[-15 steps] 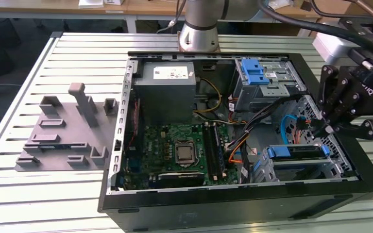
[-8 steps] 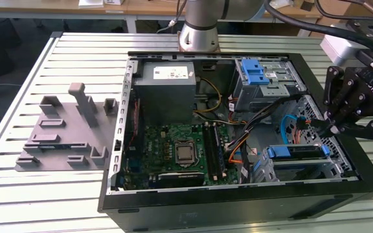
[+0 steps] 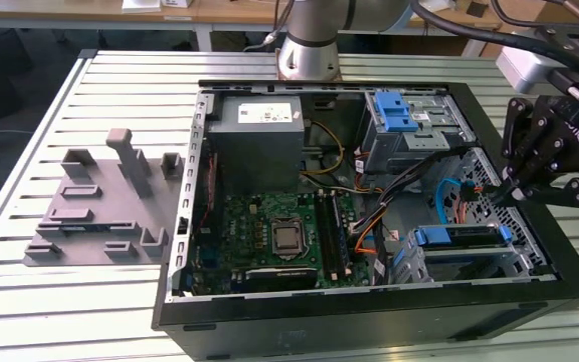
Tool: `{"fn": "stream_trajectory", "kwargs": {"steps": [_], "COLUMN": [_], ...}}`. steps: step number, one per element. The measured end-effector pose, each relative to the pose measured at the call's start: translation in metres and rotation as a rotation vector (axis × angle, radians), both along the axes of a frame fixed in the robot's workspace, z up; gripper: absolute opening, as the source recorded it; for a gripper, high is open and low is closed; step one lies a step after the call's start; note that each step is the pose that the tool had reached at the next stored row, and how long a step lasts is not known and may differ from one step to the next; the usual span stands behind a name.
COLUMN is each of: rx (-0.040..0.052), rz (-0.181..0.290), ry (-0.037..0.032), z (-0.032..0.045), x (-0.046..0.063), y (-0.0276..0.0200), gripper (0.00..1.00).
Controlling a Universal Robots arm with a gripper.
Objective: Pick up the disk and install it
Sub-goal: 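Insert the first disk wire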
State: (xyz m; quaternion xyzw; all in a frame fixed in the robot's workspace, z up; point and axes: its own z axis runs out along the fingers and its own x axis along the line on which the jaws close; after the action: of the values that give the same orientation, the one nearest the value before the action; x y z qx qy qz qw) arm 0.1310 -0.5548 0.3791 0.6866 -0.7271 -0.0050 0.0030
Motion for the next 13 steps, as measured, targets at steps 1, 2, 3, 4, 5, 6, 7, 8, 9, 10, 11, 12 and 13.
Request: {"fn": "stream_trajectory", "kwargs": {"steps": [1,2,3,4,5,6,7,8,9,10,11,12,13], "rx": [-0.0001,-0.0002,-0.0004,-0.0004,-0.0004,-0.0003,-0.0003,-0.0005,-0.0004,-0.0007,-0.0006,-0.0003,-0.0004], "rz": [0.000,0.000,0.000,0.000,0.000,0.000,-0.001,-0.001,-0.001,-0.003,-0.005,-0.009,-0.013], "ry": [0.0024,0.0047,0.0058,0.0065,0.0074,0.0086,0.0104,0.0117,0.0124,0.0129,0.0134,0.0138,0.0140], "z": [-0.0004,-0.0008,-0.0011,-0.0016,-0.0023,-0.0034,-0.0044,-0.0053,-0.0064,-0.0073,-0.0082,-0.0092,-0.0099], "x": [0.0012,0.0022,0.0029,0.0035,0.0043,0.0056,0.0068,0.0077,0.0085,0.0091,0.0097,0.0103,0.0109], "y": [0.0017,0.0030,0.0041,0.0050,0.0056,0.0061,0.0062,0.0062,0.0065,0.0072,0.0082,0.0090,0.0099], "gripper": [0.11,0.11,0.11,0.11,0.11,0.11,0.11,0.11,0.11,0.11,0.11,0.11,0.11]}}
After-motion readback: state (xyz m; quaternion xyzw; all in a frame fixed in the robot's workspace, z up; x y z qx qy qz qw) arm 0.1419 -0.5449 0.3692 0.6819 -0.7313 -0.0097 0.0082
